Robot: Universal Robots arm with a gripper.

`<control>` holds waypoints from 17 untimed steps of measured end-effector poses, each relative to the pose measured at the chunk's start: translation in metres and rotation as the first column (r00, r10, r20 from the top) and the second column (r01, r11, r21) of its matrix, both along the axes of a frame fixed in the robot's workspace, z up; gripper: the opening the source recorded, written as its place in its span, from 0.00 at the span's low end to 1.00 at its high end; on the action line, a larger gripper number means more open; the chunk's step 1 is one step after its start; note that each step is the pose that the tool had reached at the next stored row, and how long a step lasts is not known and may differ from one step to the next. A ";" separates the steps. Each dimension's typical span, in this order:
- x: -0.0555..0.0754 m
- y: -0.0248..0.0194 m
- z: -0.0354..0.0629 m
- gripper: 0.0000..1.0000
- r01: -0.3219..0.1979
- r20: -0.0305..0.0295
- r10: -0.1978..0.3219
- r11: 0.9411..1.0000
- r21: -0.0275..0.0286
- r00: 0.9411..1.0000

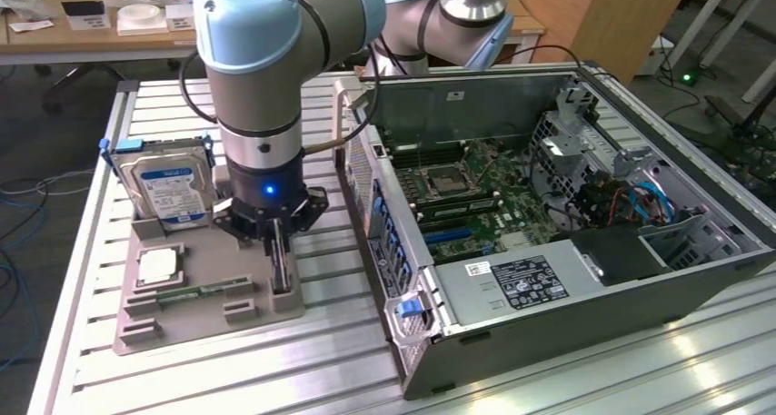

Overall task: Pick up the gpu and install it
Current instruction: 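Pick up the gpu and move the gpu toward the slot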

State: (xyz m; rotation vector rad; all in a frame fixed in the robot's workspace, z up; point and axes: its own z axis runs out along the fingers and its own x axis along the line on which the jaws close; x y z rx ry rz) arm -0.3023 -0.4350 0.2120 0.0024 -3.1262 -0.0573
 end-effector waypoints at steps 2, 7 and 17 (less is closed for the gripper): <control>0.000 0.0000 0.0021 0.28 0.000 0.000 0.000 1.000 0.002 1.000; 0.000 0.0000 0.0066 0.28 0.000 0.000 0.000 1.000 0.008 1.000; 0.000 -0.0001 0.0184 0.28 0.000 0.000 0.000 1.000 0.020 1.000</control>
